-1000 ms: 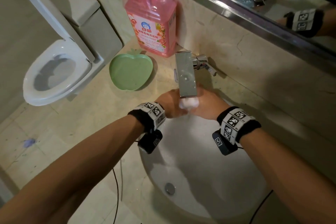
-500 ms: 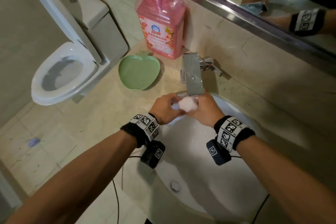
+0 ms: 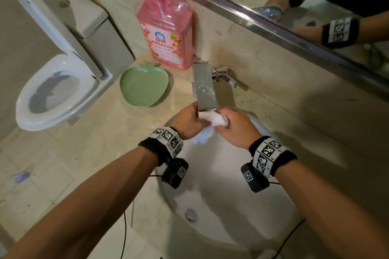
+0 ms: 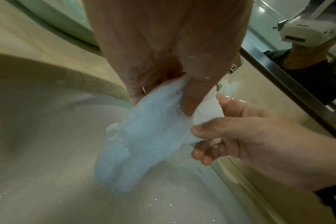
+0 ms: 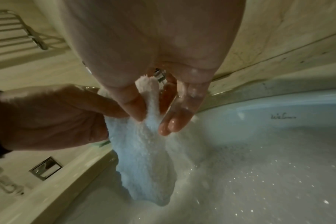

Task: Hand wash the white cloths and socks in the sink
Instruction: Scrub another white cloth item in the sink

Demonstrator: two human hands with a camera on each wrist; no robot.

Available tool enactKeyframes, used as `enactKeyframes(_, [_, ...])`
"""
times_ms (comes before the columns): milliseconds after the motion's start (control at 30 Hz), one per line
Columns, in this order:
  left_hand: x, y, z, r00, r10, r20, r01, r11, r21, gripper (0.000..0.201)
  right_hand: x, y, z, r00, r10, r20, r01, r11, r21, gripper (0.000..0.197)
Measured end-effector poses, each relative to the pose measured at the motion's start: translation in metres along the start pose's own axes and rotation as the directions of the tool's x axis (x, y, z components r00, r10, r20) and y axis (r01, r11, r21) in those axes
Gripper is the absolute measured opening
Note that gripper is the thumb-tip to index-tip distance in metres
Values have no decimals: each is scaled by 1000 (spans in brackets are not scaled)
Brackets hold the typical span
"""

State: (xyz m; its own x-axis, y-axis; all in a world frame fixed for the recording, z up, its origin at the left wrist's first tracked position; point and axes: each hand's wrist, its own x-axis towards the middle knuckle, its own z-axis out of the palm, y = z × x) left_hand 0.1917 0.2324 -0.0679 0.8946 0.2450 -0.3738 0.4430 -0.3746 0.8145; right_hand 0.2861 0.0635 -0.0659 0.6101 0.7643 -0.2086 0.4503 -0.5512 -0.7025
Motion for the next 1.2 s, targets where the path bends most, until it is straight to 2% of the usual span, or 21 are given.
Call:
enactKeyframes(100, [6,1,1,992,-6,-123,9,1000,20,62,0,8,-6,996,85,-5,-85,996,6,43])
enactKeyframes(167, [5,2,-3,992,1,-129,1,1000,20,67,1,10,-9,993,111,31,-111,994,10,46])
enactKeyframes(200, [4,1,-6,995,5,-96,-3,1000,15,61,2,10,-10,991,117,59,-118,993,20,50])
enactKeyframes(267, [0,-2,-12,999,14,-43,-12,999,43,27,4,7,-8,988,119,95,-123,991,44,57])
enactKeyframes(300, [-4,-4,-16,999,9,-43,-8,1000,25,22,6,5,-6,990,114,88,-119,992,46,58])
enactKeyframes(400, [-18,-12,-27,993,-28,-114,15,993,-115,22,11,-1,0,995,80,61,-83,996,40,55])
enactKeyframes(500, [-34,-19,-36,979,-83,-185,38,971,-236,10,19,-7,2,987,42,155,-66,987,150,45])
enactKeyframes(633, [-47,-30,-50,936,-172,-308,81,954,-289,18,29,-13,4,984,68,166,-93,984,149,37])
enactKeyframes(700, [-50,-34,-55,918,-185,-350,117,971,-208,27,30,-16,6,984,105,141,-129,977,172,27])
enactKeyframes(800, [-60,-34,-53,920,-15,-392,84,984,157,38,28,-19,9,989,124,81,-134,981,138,14])
enactKeyframes(833, [-62,-33,-52,921,35,-388,54,975,216,40,27,-20,8,989,135,57,-142,979,146,10])
enactKeyframes(900, [-61,-30,-50,921,66,-383,28,972,234,42,24,-21,7,987,161,-7,-157,973,167,18])
enactKeyframes(933, [-58,-29,-48,921,56,-386,35,974,225,41,23,-21,8,983,180,-35,-171,970,171,20])
enactKeyframes(1033, [-49,-23,-38,930,-10,-366,82,980,181,38,19,-28,11,969,239,-63,-224,958,179,9])
enactKeyframes(1133, [-42,-10,-26,967,-115,-226,122,992,18,35,11,-37,16,961,276,-12,-261,921,289,23])
enactKeyframes(1200, [-40,0,-16,989,-97,-115,90,994,-65,33,5,-46,19,973,231,26,-225,908,354,40])
